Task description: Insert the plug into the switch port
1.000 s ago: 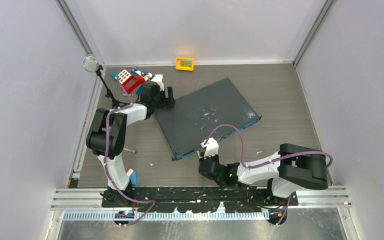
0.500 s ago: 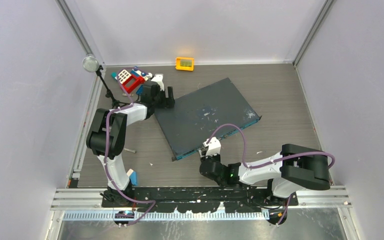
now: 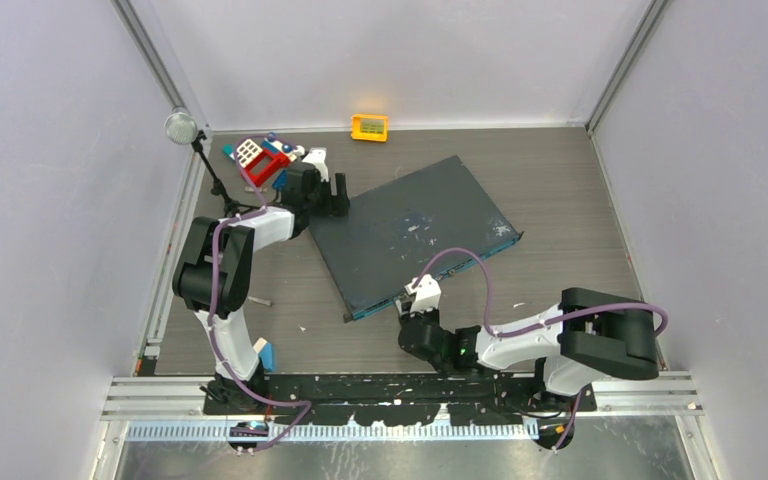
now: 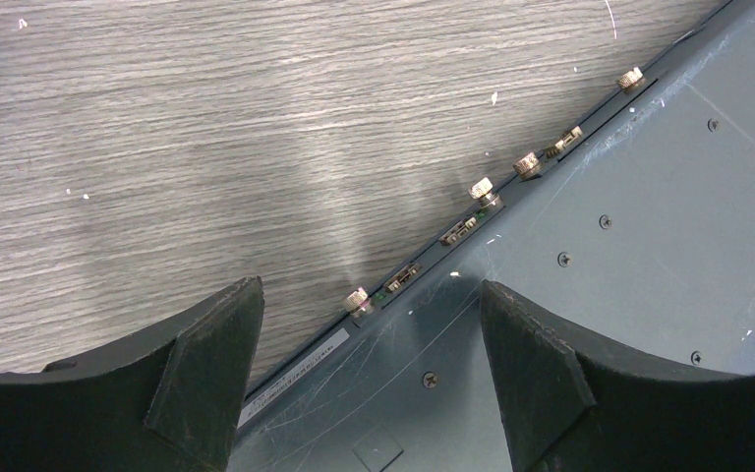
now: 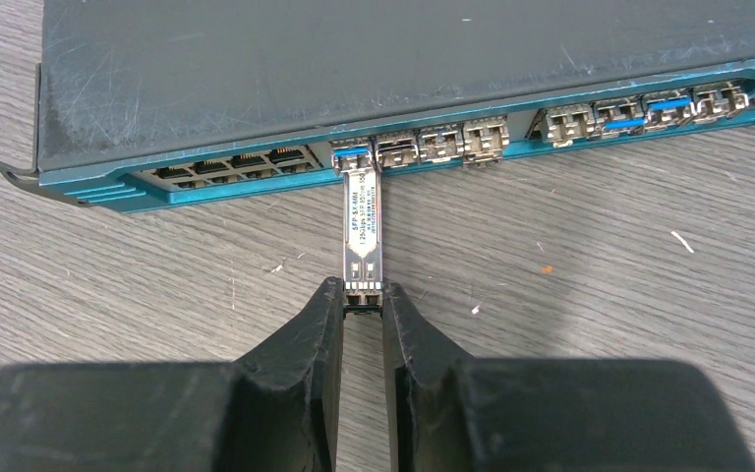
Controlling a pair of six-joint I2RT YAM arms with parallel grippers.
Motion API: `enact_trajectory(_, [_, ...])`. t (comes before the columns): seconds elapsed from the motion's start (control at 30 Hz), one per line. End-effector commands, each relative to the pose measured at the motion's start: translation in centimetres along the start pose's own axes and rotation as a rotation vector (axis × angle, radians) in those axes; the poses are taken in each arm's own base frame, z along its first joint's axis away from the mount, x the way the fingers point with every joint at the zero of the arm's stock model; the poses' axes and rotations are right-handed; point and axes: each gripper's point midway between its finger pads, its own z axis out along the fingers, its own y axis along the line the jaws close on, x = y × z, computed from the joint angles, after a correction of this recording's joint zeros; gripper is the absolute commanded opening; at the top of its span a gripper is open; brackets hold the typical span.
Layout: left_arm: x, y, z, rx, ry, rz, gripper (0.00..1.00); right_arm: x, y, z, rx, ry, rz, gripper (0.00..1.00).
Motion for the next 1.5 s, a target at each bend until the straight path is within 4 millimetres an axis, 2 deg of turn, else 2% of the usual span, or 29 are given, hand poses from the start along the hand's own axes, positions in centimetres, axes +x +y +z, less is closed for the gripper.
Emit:
enact_trajectory(0.0, [3.5, 0.5, 0.3, -0.026, 0.115, 0.044, 0.82, -2.3, 2.1, 0.3, -0.030, -0.068, 0.071, 0.01])
enact_trajectory(0.57, [3.5, 0.6, 0.3, -0.028, 0.117, 0.044, 0.82, -3.1, 1.0, 0.6, 0.052, -0.094, 0.037, 0.01])
enact_trajectory(1.03, [3.5, 0.5, 0.3, -0.027, 0.117, 0.046, 0.82, -3.6, 1.0, 0.3, 0.047, -0.104, 0.047, 0.00])
enact_trajectory(1.47, [3.5, 0.5, 0.3, -0.029, 0.118, 0.046, 0.82, -4.0, 0.2, -0.1, 0.074, -0.113, 0.051, 0.00])
